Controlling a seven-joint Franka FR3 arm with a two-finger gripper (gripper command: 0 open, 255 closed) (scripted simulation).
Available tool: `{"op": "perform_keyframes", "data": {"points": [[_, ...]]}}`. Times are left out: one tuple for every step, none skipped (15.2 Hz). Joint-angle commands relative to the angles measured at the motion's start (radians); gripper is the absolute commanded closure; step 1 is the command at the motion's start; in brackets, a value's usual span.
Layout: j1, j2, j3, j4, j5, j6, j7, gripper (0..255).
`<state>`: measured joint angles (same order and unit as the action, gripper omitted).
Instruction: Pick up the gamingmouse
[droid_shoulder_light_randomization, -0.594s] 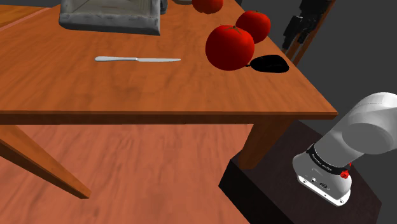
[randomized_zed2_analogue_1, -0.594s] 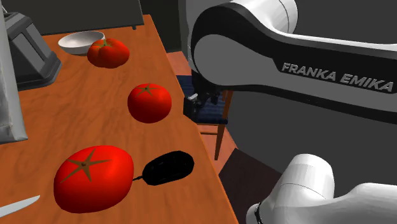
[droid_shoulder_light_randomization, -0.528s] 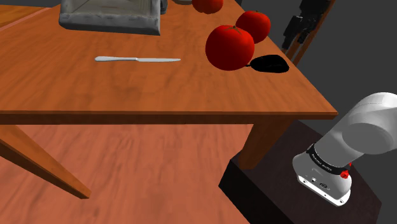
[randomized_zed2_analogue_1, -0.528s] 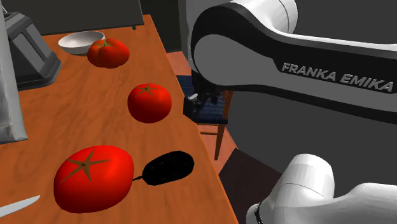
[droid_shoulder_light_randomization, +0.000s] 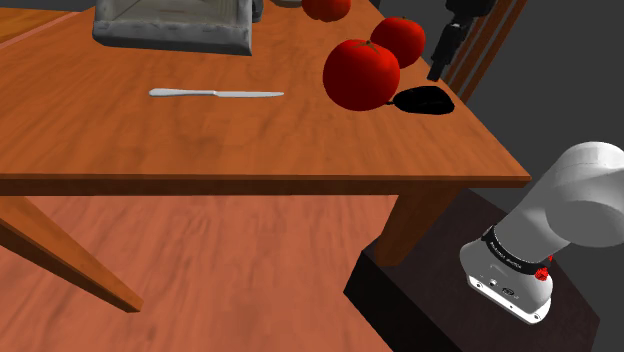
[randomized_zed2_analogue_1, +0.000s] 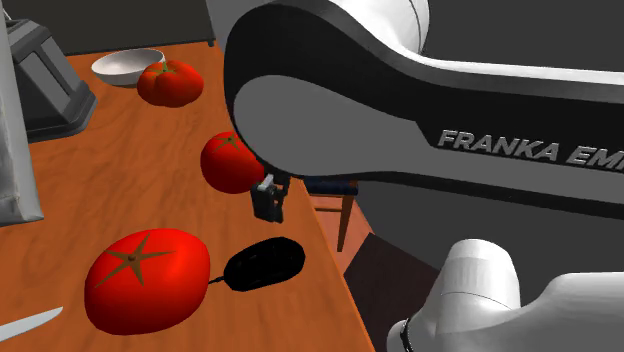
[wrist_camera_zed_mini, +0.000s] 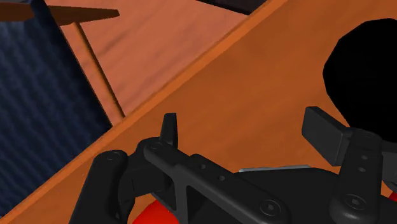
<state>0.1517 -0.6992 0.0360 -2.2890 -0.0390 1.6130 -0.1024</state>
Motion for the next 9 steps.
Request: {"op": "perform_keyframes", "data": {"points": [[0.044,0.016,0.026,0.025,0.01,-0.018,-0.047,0],[0.065,0.023,0.038,0.036,0.015,-0.026,-0.07,0],[0.087,0.029,0.051,0.047,0.02,-0.034,-0.093,0],[0.108,0.034,0.064,0.057,0.025,-0.043,-0.115,0],[0.129,0.039,0.076,0.067,0.03,-0.052,-0.138,0],[0.15,0.043,0.089,0.077,0.035,-0.061,-0.161,0],[0.171,0.046,0.101,0.086,0.04,-0.071,-0.183,0],[0.187,0.049,0.11,0.093,0.044,-0.078,-0.201,0],[0.188,0.045,0.111,0.077,0.045,-0.066,-0.201,0]]}}
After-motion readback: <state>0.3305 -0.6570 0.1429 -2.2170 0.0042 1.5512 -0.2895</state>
